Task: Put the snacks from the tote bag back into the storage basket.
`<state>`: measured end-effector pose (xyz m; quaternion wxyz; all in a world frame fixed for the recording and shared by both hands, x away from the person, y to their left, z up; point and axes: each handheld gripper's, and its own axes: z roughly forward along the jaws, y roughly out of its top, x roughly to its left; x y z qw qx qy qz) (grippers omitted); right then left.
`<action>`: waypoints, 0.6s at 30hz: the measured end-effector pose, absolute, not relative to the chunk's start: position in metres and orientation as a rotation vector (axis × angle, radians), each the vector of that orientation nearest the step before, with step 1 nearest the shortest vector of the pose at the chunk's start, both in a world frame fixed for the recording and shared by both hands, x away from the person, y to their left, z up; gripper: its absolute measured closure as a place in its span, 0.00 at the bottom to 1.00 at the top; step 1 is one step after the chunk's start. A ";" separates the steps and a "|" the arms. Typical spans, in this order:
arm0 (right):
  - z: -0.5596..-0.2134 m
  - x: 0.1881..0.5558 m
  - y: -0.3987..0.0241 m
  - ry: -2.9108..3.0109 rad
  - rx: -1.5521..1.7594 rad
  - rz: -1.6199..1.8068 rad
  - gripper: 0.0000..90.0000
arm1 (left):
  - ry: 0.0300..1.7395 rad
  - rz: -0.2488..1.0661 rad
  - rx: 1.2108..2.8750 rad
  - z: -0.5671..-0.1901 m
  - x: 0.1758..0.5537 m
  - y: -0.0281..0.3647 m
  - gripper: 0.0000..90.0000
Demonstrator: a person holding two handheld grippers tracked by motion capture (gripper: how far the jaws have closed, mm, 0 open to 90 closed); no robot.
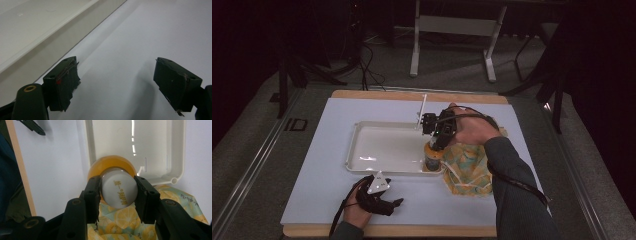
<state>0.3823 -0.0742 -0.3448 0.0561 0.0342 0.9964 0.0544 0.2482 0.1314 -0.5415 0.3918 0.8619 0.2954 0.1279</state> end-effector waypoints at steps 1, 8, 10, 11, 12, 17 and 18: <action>-0.346 0.383 -0.074 3.023 0.102 0.163 0.65 | 0.750 0.325 2.189 -0.542 0.248 0.131 0.22; -0.349 0.383 -0.073 3.027 0.105 0.145 0.65 | 0.750 0.324 2.190 -0.542 0.248 0.131 0.22; -0.350 0.383 -0.073 3.029 0.105 0.137 0.65 | 0.750 0.324 2.191 -0.542 0.248 0.131 0.22; -0.351 0.383 -0.073 3.030 0.114 0.131 0.65 | 0.750 0.324 2.191 -0.542 0.248 0.131 0.22; -0.352 0.383 -0.073 3.032 0.115 0.130 0.65 | 0.750 0.324 2.191 -0.542 0.248 0.131 0.22; -0.354 0.385 -0.073 3.038 0.126 0.146 0.65 | 0.750 0.325 2.192 -0.542 0.248 0.131 0.22; -0.354 0.385 -0.073 3.040 0.129 0.147 0.65 | 0.750 0.325 2.191 -0.542 0.248 0.131 0.22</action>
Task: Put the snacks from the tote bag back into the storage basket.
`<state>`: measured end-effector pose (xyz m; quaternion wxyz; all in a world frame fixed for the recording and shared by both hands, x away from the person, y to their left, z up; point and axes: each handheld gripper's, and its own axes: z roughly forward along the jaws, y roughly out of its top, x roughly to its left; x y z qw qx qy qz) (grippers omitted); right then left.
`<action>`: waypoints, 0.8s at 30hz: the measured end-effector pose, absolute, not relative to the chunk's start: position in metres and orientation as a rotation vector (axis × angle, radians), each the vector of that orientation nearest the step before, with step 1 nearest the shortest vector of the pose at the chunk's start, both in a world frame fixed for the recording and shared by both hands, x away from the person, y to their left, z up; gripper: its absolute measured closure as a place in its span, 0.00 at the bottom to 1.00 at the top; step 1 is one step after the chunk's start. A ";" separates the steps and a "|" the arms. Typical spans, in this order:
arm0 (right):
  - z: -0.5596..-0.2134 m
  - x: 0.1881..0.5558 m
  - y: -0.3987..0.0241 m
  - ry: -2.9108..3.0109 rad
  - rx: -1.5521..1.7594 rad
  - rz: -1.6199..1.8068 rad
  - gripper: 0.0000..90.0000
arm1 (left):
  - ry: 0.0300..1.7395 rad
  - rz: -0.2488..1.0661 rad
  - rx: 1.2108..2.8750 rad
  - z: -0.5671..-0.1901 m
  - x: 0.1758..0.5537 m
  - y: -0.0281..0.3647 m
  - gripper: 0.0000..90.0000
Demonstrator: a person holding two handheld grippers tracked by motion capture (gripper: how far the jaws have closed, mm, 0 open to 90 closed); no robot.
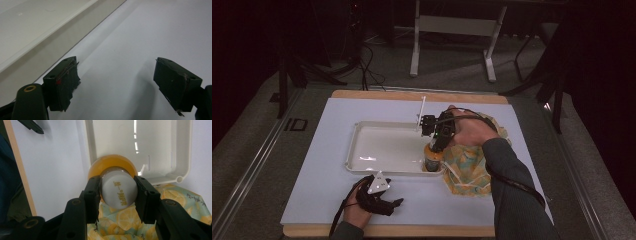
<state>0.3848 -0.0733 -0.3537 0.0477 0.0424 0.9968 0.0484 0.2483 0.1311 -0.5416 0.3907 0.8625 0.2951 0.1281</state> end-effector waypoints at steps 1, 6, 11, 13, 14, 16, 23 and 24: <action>-0.354 0.385 -0.073 3.038 0.129 0.146 0.65 | 0.750 0.325 2.192 -0.542 0.248 0.131 0.22; -0.356 0.386 -0.073 3.036 0.124 0.166 0.59 | 0.749 0.326 2.192 -0.542 0.248 0.131 0.22; -0.359 0.385 -0.072 3.044 0.120 0.153 0.55 | 0.751 0.325 2.192 -0.542 0.248 0.131 0.22; -0.357 0.384 -0.071 3.046 0.124 0.161 0.54 | 0.751 0.326 2.191 -0.542 0.248 0.131 0.22; -0.356 0.384 -0.071 3.051 0.117 0.168 0.52 | 0.751 0.326 2.191 -0.542 0.248 0.131 0.22; -0.355 0.383 -0.071 3.047 0.116 0.174 0.51 | 0.751 0.326 2.190 -0.542 0.248 0.131 0.22; -0.351 0.383 -0.075 3.037 0.121 0.200 0.51 | 0.750 0.326 2.192 -0.542 0.248 0.131 0.22; -0.351 0.383 -0.075 3.036 0.123 0.201 0.50 | 0.750 0.326 2.192 -0.542 0.248 0.131 0.22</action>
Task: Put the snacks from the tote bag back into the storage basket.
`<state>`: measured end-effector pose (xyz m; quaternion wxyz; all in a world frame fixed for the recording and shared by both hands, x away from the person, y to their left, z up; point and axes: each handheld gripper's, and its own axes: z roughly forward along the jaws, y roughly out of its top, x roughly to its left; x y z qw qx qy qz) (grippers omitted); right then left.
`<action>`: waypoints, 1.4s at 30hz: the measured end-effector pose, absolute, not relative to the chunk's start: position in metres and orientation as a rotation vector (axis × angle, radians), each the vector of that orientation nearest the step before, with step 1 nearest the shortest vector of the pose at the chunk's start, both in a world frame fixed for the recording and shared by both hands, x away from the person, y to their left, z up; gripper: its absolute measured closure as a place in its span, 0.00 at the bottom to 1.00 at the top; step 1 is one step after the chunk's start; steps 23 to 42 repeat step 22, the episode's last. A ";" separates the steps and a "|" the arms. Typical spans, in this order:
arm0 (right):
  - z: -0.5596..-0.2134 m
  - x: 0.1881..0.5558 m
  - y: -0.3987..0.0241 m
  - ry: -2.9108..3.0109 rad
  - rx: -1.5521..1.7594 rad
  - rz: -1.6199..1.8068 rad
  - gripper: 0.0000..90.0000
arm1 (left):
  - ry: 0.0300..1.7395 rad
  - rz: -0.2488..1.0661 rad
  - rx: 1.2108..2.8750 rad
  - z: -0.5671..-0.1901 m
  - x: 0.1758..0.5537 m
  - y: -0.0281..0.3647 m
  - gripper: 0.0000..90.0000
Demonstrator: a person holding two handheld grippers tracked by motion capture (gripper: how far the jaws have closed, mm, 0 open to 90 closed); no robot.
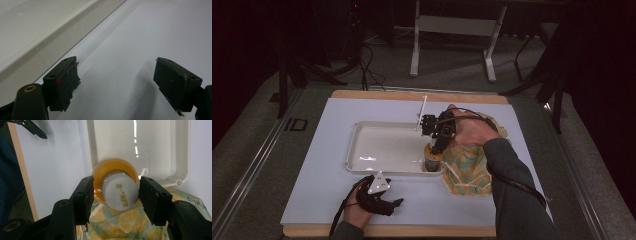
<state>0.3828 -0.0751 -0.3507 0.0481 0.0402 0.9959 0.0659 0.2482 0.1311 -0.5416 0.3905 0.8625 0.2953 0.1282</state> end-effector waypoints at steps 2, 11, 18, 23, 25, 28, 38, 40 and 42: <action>-0.350 0.382 -0.077 3.028 0.131 0.204 0.49 | 0.751 0.327 2.192 -0.542 0.248 0.131 0.22; -0.351 0.381 -0.091 3.014 0.163 0.229 0.45 | 0.750 0.328 2.193 -0.542 0.248 0.131 0.22; -0.353 0.379 -0.104 3.007 0.174 0.235 0.44 | 0.751 0.327 2.193 -0.542 0.248 0.131 0.22; -0.356 0.379 -0.118 3.003 0.220 0.256 0.44 | 0.753 0.324 2.194 -0.542 0.249 0.131 0.21; -0.356 0.379 -0.118 3.003 0.220 0.256 0.44 | 0.753 0.324 2.194 -0.542 0.249 0.131 0.21; -0.356 0.379 -0.118 3.003 0.220 0.256 0.44 | 0.753 0.324 2.194 -0.542 0.249 0.131 0.21; -0.356 0.379 -0.118 3.003 0.220 0.256 0.44 | 0.753 0.324 2.194 -0.542 0.249 0.131 0.21; -0.356 0.379 -0.118 3.003 0.220 0.256 0.44 | 0.753 0.324 2.194 -0.542 0.249 0.131 0.21; -0.356 0.379 -0.118 3.003 0.220 0.256 0.44 | 0.753 0.324 2.194 -0.542 0.249 0.131 0.21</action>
